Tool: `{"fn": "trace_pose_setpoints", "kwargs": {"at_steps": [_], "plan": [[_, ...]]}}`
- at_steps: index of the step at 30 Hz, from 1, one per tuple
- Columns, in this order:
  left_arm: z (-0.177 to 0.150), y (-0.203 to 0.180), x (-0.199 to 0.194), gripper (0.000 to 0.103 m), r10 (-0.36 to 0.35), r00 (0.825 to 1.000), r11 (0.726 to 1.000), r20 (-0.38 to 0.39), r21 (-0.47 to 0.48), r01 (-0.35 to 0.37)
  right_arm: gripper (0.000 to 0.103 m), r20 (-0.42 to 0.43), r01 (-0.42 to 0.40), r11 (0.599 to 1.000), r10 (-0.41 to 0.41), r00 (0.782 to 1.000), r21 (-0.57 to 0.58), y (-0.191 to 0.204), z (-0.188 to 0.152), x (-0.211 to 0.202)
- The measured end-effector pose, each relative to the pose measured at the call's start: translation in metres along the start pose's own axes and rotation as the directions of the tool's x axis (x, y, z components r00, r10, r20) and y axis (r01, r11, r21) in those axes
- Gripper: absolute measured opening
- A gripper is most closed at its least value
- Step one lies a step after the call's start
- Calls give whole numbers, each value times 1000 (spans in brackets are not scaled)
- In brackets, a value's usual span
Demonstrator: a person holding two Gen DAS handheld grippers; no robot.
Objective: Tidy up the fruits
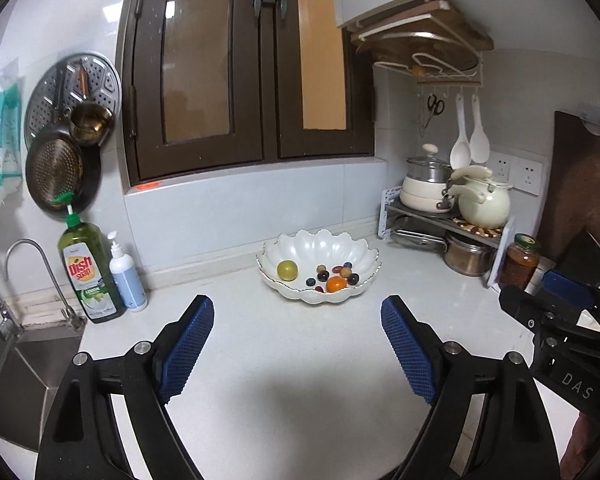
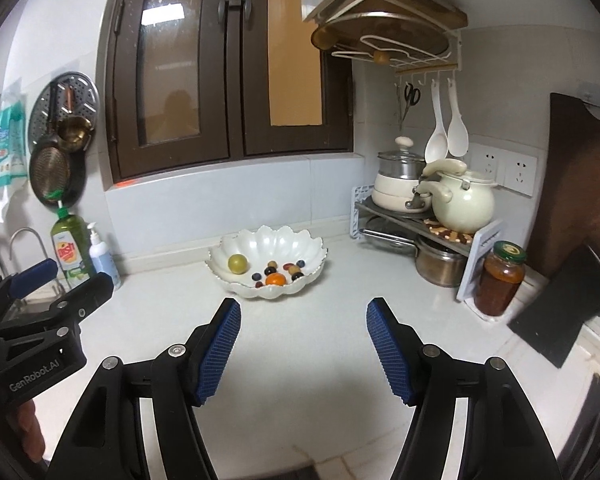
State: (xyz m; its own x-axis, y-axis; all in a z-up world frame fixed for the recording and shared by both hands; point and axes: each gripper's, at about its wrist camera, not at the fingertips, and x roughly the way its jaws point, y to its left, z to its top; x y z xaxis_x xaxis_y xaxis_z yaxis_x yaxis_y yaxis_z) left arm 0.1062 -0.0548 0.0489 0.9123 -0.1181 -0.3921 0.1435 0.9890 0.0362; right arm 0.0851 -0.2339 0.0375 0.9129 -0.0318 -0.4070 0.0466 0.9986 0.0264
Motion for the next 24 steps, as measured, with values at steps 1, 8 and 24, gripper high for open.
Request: {"fn": "trace_pose_setpoints", "kwargs": {"at_steps": [1,8,24], "plan": [[-2,-1,-7,86,4,1000,1000,5,3,-4,67,2,-4,1000,4,1000,2,-1,-3,-6],[-13,-5,-42,87,21,999,1000,28,8,-21,67,29,-5,1000,5,1000,4,0,-17,-43],[-33,-11,-101,92,27,997,1000,77,12,-28,71,64,0,1000,0,998,1,-1,-41,-99]]}}
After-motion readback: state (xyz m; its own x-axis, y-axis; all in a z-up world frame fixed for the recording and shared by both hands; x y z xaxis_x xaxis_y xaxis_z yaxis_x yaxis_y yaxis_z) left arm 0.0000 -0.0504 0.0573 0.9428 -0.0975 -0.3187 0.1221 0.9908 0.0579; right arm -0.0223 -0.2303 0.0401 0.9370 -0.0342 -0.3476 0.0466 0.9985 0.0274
